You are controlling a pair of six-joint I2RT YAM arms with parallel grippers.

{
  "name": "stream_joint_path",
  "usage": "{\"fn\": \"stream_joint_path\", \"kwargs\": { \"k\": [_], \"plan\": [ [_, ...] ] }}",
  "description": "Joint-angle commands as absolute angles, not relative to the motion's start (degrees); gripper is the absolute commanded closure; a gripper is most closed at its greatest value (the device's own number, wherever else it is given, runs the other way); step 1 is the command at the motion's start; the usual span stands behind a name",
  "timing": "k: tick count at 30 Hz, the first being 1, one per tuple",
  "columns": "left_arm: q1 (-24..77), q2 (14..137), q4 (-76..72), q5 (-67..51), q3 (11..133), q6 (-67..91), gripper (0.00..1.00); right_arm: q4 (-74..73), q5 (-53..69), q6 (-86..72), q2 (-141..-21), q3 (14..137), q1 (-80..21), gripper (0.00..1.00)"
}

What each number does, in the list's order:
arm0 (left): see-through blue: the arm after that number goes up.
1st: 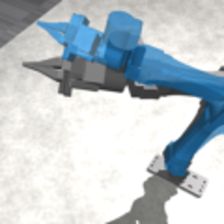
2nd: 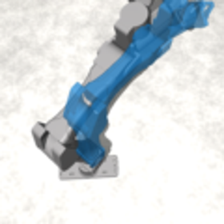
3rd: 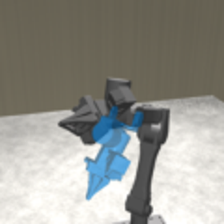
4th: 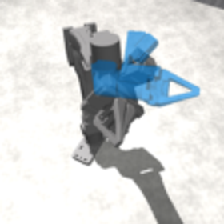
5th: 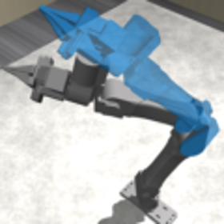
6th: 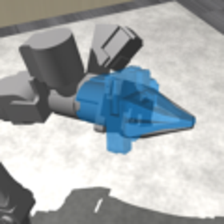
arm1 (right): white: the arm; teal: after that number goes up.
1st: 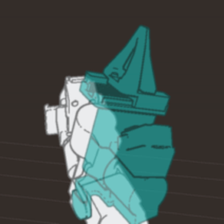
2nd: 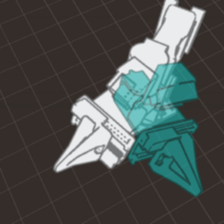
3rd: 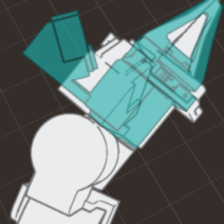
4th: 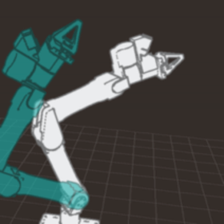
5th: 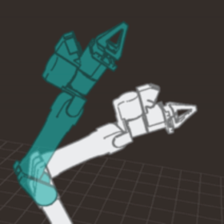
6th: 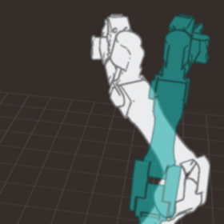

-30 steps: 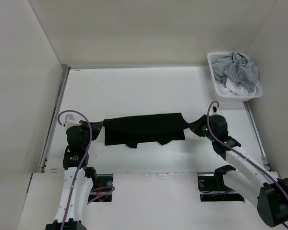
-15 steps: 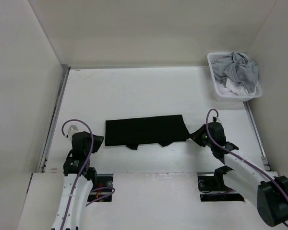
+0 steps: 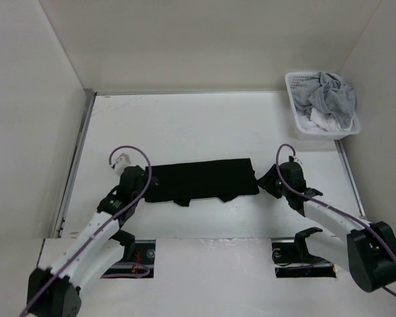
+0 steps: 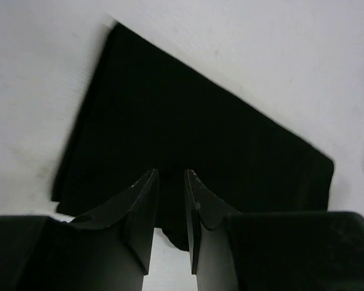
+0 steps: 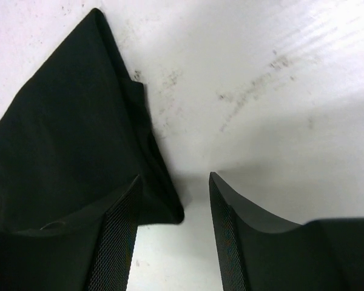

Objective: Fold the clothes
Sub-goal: Fold the tank top

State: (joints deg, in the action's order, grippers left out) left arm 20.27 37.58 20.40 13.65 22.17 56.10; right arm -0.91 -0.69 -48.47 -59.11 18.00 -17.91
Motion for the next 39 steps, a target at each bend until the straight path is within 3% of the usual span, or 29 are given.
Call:
{"fn": "stream_joint_path", "kwargs": {
  "k": [1, 5, 11, 18, 21, 24, 33, 39],
  "plan": [
    [25.1, 48.0, 4.6, 14.3, 23.2, 55.5, 0.77, 5.6, 1.2, -46.4, -64.1, 22.5, -18.1, 0.47],
    [26.6, 58.6, -3.4, 14.0, 24.5, 55.1, 0.77, 10.6, 3.1, -48.8, -67.6, 22.3, -19.0, 0.48],
    [23.8, 62.2, -8.6, 10.9, 22.3, 54.6, 0.78, 14.9, 7.7, -49.9, -72.4, 21.7, -17.8, 0.47],
    [21.8, 60.0, -10.5, 9.0, 21.9, 53.4, 0.78, 21.0, 9.8, -55.7, -78.6, 19.9, -16.8, 0.73],
    [22.3, 59.3, -10.8, 9.1, 22.8, 53.3, 0.77, 25.3, 9.3, -58.4, -77.3, 17.3, -14.5, 0.91],
    [23.7, 59.5, -11.2, 9.0, 23.9, 52.6, 0.76, 27.2, 7.8, -58.3, -72.4, 15.5, -11.1, 0.98],
    [34.8, 63.8, -16.9, 12.7, 25.1, 54.9, 0.64, -3.2, -2.5, -42.3, -49.1, 29.4, -8.7, 0.99],
    [34.9, 60.0, -16.2, 11.6, 24.1, 55.1, 0.62, -10.4, -10.1, -38.2, -56.3, 42.6, -27.2, 0.99]
  ]
}}
